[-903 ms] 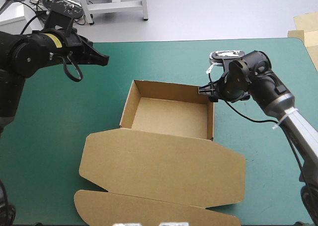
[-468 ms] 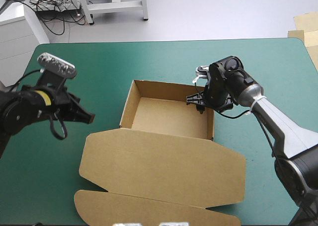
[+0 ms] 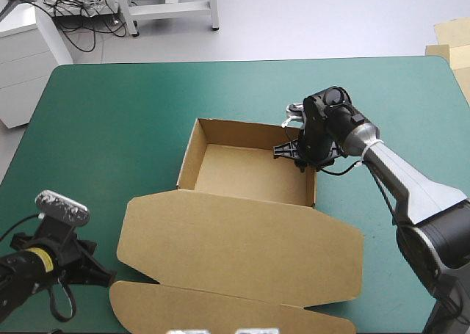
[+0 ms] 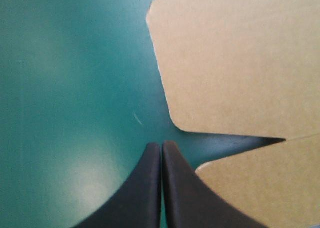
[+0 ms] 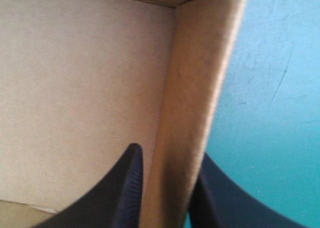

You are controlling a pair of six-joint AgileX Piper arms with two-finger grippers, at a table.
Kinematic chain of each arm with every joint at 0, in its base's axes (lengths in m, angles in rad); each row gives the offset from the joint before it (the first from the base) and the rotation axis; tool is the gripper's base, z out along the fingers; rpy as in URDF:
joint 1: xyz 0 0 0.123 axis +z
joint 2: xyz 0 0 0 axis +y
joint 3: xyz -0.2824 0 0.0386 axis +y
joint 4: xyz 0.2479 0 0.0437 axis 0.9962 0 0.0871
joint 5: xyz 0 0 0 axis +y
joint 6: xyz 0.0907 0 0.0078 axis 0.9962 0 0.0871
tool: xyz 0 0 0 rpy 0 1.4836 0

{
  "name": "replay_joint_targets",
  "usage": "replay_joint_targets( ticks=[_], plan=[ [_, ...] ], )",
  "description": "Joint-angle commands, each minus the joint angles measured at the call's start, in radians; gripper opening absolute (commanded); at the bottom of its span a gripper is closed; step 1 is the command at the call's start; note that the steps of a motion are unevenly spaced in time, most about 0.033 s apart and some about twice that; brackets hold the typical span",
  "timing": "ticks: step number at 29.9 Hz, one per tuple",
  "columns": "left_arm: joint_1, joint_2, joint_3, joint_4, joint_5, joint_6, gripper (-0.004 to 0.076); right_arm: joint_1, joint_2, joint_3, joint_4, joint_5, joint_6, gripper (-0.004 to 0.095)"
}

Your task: Fold the box

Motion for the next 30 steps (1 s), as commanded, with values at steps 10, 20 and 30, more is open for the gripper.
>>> replay_joint_targets(
  ticks=[10, 20, 30],
  plan=[
    [-0.003, -0.303, 0.262, 0.003, -0.052, -0.067, -0.001, -0.001, -0.021, -0.025, -0.017, 0.021, -0.001, -0.002],
    [-0.003, -0.342, 0.266, 0.005, -0.052, -0.071, -0.001, -0.119, -0.06, -0.027, -0.056, 0.021, -0.039, -0.002],
    [-0.003, -0.342, 0.266, 0.005, -0.052, -0.071, -0.001, -0.561, -0.168, -0.033, -0.061, 0.021, -0.226, -0.002]
  ],
)
